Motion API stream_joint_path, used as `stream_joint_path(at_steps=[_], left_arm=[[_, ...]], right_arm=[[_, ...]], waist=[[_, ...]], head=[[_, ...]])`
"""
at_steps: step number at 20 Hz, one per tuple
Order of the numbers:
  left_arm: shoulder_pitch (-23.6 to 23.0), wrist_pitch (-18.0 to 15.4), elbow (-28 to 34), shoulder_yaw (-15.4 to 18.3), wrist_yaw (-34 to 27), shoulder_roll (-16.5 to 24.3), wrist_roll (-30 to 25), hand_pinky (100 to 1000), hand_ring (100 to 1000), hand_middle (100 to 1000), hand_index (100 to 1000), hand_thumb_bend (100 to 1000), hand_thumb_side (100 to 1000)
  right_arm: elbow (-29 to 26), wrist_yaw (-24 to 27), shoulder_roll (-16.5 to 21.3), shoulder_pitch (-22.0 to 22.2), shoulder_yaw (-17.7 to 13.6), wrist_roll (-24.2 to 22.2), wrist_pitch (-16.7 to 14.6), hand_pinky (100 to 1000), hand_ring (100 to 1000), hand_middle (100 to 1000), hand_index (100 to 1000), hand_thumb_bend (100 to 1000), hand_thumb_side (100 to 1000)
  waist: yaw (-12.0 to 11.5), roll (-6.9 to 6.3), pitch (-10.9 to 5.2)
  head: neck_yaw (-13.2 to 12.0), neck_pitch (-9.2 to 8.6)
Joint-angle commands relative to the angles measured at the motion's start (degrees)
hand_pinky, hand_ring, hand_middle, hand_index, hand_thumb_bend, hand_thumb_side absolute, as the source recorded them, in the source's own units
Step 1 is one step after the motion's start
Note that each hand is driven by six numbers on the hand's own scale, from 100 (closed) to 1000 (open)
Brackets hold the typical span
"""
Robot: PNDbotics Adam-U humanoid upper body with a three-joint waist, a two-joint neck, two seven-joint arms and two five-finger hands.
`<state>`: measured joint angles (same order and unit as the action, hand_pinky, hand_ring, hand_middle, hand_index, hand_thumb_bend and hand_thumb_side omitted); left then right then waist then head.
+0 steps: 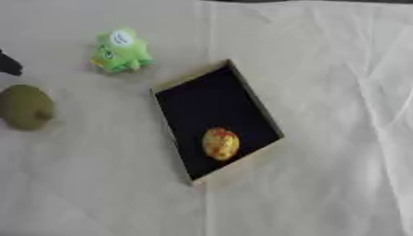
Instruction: Pick up objects on the table and place them in the box.
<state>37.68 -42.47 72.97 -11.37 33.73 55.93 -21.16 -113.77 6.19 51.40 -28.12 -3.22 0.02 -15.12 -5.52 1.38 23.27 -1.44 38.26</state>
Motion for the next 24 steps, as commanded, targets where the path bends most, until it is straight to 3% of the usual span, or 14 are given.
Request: stream_joint_path(at_steps=[1,5,10,14,17,18,19,20,24], left_arm=[[0.33,-9.50,1.07,-0.07,-0.32,2.10,-11.32,989,917,866,937,100,893],[0.32,-9.50,0.15,-0.74,1.92,1.55,-14.08,995,931,879,962,165,835],[0.38,-9.50,-1.02,-1.71,4.23,0.70,-16.35,982,923,871,974,256,640],[0.63,-9.50,-1.77,-2.30,4.58,-0.04,-18.02,963,910,853,963,275,556],[0.93,-9.50,-2.16,-2.06,4.14,-0.58,-18.44,916,867,794,920,264,404],[1.02,-9.50,-2.17,-1.86,4.00,-0.70,-18.19,916,867,794,920,264,404],[1.14,-9.50,-2.17,-1.56,3.81,-0.86,-17.65,882,823,747,891,268,315],[1.25,-9.50,-2.15,-1.22,3.57,-0.98,-16.80,862,797,711,869,270,285],[1.26,-9.50,-0.81,0.18,2.44,-0.91,-11.51,806,715,621,804,242,292]], right_arm=[[-0.82,0.61,0.73,-0.22,-0.93,-0.12,0.46,881,893,643,771,100,417],[-0.82,0.92,0.36,-0.07,-1.02,-0.21,0.73,881,891,639,768,100,427],[-0.82,1.18,-0.04,0.07,-1.10,-0.35,1.01,882,891,636,766,100,446],[-0.82,1.36,-0.31,0.17,-1.11,-0.51,1.30,882,891,635,765,100,456],[-0.82,1.46,-0.54,0.38,-1.16,-0.63,1.47,883,891,634,764,100,458],[-0.82,1.48,-0.60,0.48,-1.18,-0.68,1.55,883,891,634,764,100,458],[-0.82,1.50,-0.68,0.59,-1.23,-0.71,1.63,883,892,633,764,100,460],[-0.82,1.55,-0.78,0.70,-1.31,-0.71,1.71,884,891,633,763,100,461],[-0.82,1.64,-0.94,1.08,-1.55,-0.61,2.01,885,892,632,762,100,462]], waist=[[0.02,-0.12,-1.28],[0.20,-0.09,-1.23],[0.34,-0.07,-1.03],[0.43,0.00,-0.95],[0.46,0.02,-0.95],[0.46,0.02,-0.95],[0.44,0.02,-0.95],[0.43,0.01,-0.95],[0.42,0.02,-0.93]], head=[[-0.24,-0.39],[-0.42,-0.47],[-0.66,-0.45],[-0.74,-0.43],[-0.79,-0.45],[-0.78,-0.46],[-0.79,-0.47],[-0.77,-0.47],[-0.63,-0.49]])
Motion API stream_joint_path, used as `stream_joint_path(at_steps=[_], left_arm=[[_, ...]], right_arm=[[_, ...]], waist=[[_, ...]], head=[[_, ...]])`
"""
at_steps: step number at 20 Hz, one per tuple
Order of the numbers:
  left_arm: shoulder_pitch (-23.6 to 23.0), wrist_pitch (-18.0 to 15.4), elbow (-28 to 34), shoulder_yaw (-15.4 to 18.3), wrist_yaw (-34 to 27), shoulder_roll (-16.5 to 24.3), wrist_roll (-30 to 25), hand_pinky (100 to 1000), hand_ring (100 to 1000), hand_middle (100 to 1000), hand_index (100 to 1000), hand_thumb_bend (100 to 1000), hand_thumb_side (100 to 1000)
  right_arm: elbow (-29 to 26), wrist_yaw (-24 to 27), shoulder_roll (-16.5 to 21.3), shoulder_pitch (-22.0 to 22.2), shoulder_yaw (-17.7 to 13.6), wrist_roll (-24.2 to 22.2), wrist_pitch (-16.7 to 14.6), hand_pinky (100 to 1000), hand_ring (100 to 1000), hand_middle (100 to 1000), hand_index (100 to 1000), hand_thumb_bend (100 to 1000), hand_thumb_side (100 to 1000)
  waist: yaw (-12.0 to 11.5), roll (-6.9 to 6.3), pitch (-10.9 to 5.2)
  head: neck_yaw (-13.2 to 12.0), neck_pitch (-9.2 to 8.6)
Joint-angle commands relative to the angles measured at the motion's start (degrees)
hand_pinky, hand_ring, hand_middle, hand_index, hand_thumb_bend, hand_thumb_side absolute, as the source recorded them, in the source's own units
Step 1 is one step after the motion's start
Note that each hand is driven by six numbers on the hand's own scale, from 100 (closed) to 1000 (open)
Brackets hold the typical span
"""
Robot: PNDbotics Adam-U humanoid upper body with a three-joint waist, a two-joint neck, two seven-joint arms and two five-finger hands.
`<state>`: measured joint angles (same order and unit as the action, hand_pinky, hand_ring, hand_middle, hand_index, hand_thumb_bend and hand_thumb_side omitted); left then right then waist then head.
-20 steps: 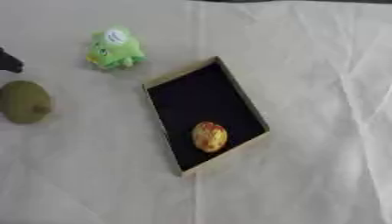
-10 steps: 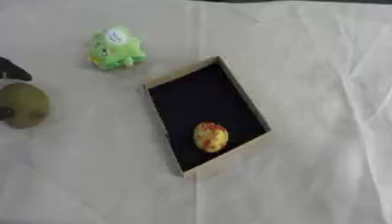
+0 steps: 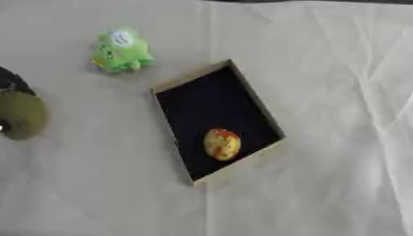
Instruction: Pick up objects on the table and place them in the box.
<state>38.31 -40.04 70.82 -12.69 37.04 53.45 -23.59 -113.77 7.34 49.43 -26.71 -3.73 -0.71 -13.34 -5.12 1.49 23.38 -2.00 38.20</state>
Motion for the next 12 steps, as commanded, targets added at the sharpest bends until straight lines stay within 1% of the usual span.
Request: stream_joint_path(at_steps=[1,2,4,6,7,10,12], left_arm=[[0.44,-11.93,2.25,1.92,-1.27,1.74,-7.58,796,699,611,795,228,292],[0.12,-11.88,3.22,2.28,-1.57,1.97,-6.30,794,696,610,794,226,291],[-0.67,-11.56,5.43,2.93,-1.91,2.59,-4.42,762,651,588,768,206,294],[-1.47,-11.20,7.85,3.40,-2.30,3.26,-3.58,752,645,586,764,197,294],[-1.72,-10.99,8.96,3.59,-2.63,3.51,-3.38,737,628,575,753,178,291],[-1.51,-10.12,12.67,4.20,-4.78,3.81,-2.55,709,599,552,731,152,273],[-0.77,-9.59,14.74,4.18,-6.68,3.67,-2.16,694,574,528,708,159,266]], right_arm=[[-0.82,0.48,1.01,-0.24,-1.09,0.15,0.29,885,892,632,762,100,462],[-0.82,0.47,0.99,-0.17,-1.14,0.18,0.34,885,892,632,762,100,462],[-0.82,0.47,0.93,-0.08,-1.22,0.23,0.47,885,892,631,762,100,464],[-0.82,0.48,0.89,-0.02,-1.30,0.26,0.56,886,892,631,762,100,465],[-0.82,0.49,0.88,0.01,-1.33,0.27,0.60,886,893,631,762,100,466],[-0.82,0.54,0.81,0.10,-1.40,0.32,0.79,886,892,631,761,100,468],[-0.82,0.60,0.79,0.12,-1.42,0.40,0.87,886,892,630,760,100,470]], waist=[[0.01,-0.09,-1.02],[0.01,-0.10,-1.00],[0.02,-0.16,-0.94],[0.02,-0.25,-0.92],[0.01,-0.29,-0.92],[-0.07,-0.44,-1.00],[-0.09,-0.51,-1.10]], head=[[-0.04,-0.39],[-0.03,-0.37],[-0.01,-0.38],[0.05,-0.42],[0.07,-0.44],[0.16,-0.53],[0.15,-0.54]])
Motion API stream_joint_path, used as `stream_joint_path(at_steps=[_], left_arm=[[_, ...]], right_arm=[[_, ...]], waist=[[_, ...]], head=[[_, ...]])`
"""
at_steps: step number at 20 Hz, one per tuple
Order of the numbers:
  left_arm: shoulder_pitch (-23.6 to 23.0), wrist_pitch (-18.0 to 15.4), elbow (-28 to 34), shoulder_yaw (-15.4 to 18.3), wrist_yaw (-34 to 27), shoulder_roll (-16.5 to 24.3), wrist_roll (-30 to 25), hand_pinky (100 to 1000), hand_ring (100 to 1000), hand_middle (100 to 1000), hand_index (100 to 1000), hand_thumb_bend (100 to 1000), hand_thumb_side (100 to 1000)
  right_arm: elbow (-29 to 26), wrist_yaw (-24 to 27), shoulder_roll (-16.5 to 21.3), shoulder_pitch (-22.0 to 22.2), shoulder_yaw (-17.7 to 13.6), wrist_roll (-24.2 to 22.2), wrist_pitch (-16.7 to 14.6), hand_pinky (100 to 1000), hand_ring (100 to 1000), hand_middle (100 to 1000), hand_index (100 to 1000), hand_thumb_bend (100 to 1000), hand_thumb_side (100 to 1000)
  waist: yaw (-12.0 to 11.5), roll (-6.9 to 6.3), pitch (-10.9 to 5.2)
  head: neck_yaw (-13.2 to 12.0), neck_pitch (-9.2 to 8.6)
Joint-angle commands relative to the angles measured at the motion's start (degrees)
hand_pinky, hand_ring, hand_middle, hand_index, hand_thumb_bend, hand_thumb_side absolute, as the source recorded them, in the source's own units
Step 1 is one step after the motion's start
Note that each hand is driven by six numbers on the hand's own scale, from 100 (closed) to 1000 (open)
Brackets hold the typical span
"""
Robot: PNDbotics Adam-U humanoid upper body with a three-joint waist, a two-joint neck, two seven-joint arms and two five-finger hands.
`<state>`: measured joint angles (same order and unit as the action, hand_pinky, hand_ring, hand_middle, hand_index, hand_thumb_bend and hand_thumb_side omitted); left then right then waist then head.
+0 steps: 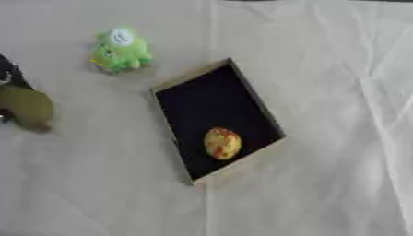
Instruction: Pick up objects on the table and place them in the box.
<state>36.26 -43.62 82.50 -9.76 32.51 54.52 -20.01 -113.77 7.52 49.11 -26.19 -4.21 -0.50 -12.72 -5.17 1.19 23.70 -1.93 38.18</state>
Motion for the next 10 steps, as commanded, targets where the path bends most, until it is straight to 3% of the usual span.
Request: stream_joint_path(at_steps=[1,7,10], left_arm=[[1.62,-5.68,3.69,1.16,-2.87,2.57,-5.79,680,550,494,682,176,264],[5.34,-4.80,6.09,-0.21,-6.91,0.47,-6.29,616,494,412,600,230,227],[8.09,-4.87,7.12,-1.37,-8.46,-1.56,-6.13,613,496,420,611,248,211]], right_arm=[[-0.82,0.47,1.09,-0.40,-0.95,0.24,0.27,886,892,631,760,100,470],[-0.82,0.61,0.87,-0.11,-1.12,0.43,0.49,886,891,629,758,100,470],[-0.82,0.81,0.78,-0.04,-1.08,0.26,0.49,888,893,630,759,100,470]], waist=[[-0.03,-0.22,-1.45],[0.14,-0.37,-1.62],[0.16,-0.45,-1.70]], head=[[0.07,-0.54],[0.17,-0.44],[0.21,-0.48]])
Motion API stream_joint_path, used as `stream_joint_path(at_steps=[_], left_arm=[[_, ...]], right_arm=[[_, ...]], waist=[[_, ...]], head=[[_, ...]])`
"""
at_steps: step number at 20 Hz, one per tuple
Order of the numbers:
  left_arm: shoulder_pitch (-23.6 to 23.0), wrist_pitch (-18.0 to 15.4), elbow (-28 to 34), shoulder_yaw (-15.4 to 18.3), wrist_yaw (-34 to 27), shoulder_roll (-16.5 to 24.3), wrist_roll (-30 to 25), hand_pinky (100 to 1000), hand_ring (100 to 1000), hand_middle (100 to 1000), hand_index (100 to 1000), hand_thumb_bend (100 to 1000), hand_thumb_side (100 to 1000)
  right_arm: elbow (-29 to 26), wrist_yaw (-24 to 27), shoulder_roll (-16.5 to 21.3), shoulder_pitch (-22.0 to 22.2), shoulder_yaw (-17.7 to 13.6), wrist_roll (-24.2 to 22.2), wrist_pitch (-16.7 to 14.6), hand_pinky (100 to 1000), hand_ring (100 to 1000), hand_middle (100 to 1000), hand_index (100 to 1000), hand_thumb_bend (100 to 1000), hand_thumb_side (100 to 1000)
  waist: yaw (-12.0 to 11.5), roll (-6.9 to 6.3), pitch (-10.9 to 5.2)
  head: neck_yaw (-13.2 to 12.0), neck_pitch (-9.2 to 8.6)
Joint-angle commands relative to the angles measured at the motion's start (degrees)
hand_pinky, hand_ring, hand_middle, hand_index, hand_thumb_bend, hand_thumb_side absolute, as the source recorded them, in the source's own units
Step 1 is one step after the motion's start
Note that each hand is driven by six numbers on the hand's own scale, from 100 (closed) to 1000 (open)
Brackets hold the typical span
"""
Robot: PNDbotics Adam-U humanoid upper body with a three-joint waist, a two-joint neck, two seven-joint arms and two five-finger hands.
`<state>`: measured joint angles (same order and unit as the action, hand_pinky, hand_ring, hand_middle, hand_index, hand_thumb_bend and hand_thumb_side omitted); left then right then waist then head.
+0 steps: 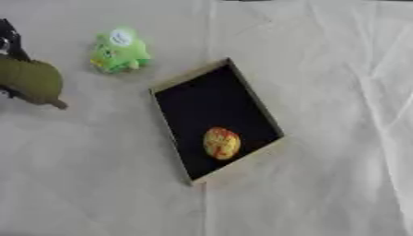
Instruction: Pick up objects on the table and place them in the box.
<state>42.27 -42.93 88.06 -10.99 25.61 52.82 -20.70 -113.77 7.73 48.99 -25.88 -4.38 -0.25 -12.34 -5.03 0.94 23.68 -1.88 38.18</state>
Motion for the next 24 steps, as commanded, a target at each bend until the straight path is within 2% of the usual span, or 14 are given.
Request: stream_joint_path(at_steps=[1,6,10,12,16,22,24], left_arm=[[3.02,-5.67,1.85,-0.59,-1.93,-0.59,-5.69,616,502,426,622,265,211],[9.56,-5.91,2.58,-3.73,-3.15,-7.98,-8.24,624,504,432,630,287,176],[13.94,-3.60,1.62,-5.82,-2.91,-16.27,-10.14,619,497,424,624,239,151],[14.86,-2.61,1.11,-6.13,-2.60,-19.54,-10.88,612,491,415,616,219,138],[15.36,-0.26,-0.68,-5.42,-1.11,-25.20,-11.37,611,481,400,602,101,134],[16.08,1.76,-5.04,-5.05,1.49,-33.20,-13.59,616,474,391,595,100,185],[16.09,2.09,-5.81,-5.02,1.83,-34.60,-14.27,616,474,391,595,100,185]], right_arm=[[-0.82,0.68,0.89,-0.30,-0.91,-0.08,0.09,889,893,631,759,100,470],[-0.82,1.14,0.66,-0.26,-0.94,-0.44,0.25,890,894,628,758,100,470],[-0.82,1.50,0.51,-0.37,-0.89,-0.69,0.37,891,894,627,758,100,470],[-0.82,1.59,0.47,-0.36,-0.91,-0.74,0.37,891,894,626,758,100,470],[-0.82,1.80,0.27,-0.62,-0.91,-0.86,0.39,892,894,626,758,100,470],[-0.82,1.95,-0.10,-0.96,-0.78,-1.25,0.42,893,895,626,757,100,470],[-0.82,1.97,-0.18,-0.96,-0.79,-1.32,0.46,893,895,626,757,100,470]], waist=[[0.02,-0.24,-1.71],[-0.31,-0.43,-1.99],[-0.61,-0.36,-2.25],[-0.74,-0.33,-2.28],[-1.05,-0.32,-2.17],[-1.28,-0.06,-1.98],[-1.33,-0.02,-1.95]], head=[[0.22,-0.50],[0.69,-0.37],[1.00,-0.17],[1.11,-0.15],[1.28,-0.33],[0.92,-0.42],[0.86,-0.41]])
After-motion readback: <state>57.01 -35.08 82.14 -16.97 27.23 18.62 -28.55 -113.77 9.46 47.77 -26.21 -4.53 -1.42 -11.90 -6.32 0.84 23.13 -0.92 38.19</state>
